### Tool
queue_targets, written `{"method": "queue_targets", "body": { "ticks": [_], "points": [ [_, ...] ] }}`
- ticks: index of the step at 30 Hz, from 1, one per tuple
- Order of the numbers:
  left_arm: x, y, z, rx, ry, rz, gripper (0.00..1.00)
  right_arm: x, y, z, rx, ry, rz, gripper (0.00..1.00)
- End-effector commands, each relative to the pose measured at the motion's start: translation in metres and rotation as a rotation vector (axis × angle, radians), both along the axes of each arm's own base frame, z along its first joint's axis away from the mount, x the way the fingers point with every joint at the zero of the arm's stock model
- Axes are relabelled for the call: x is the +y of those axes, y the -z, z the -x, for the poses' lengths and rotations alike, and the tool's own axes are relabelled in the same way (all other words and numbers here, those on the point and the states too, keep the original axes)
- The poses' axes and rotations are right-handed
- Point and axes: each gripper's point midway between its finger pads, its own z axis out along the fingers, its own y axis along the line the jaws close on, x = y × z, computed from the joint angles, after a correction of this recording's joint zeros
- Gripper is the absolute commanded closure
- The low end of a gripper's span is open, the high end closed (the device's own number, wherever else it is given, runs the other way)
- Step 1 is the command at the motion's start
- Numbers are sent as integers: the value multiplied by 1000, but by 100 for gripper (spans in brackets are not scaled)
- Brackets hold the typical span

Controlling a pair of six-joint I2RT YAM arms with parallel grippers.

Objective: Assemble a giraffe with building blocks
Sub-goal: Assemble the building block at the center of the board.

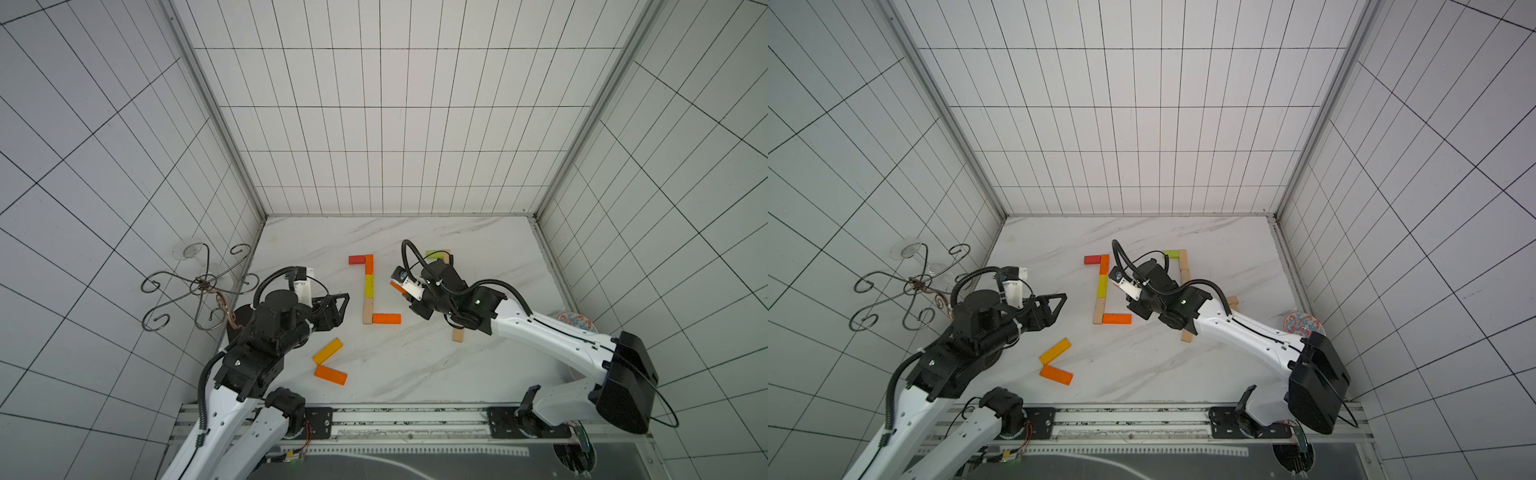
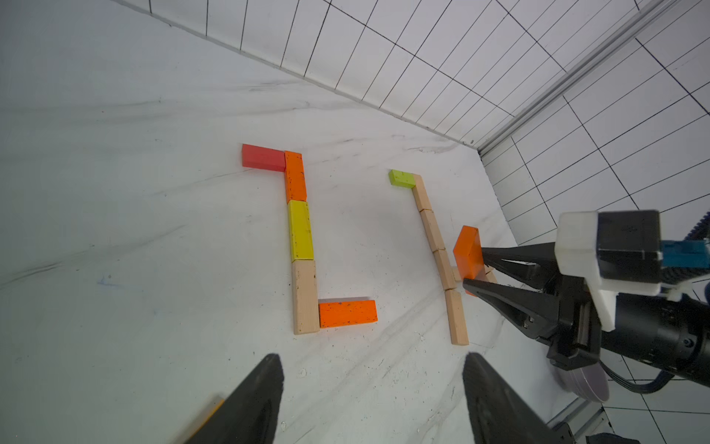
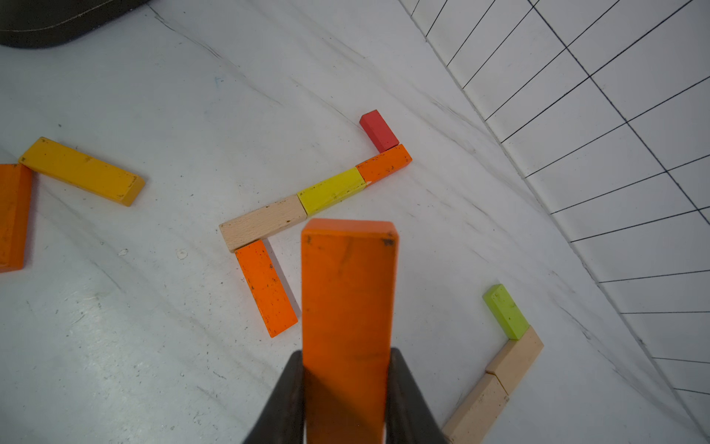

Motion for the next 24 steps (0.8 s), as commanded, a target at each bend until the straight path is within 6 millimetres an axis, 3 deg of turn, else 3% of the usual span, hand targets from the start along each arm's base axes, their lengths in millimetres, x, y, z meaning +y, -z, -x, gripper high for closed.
{"method": "queue_targets", "body": {
  "ticks": [1, 10, 24],
  "points": [
    [-14, -8, -6, -40, 51, 64, 27, -9, -7, -6, -22, -39, 13, 97],
    [-26, 15, -14, -20, 88, 97, 29, -44, 34, -20, -30, -39, 232, 98],
    [-30, 42, -20, 8, 122, 33, 29, -60, 100, -28, 71, -150, 487, 98]
  ]
}}
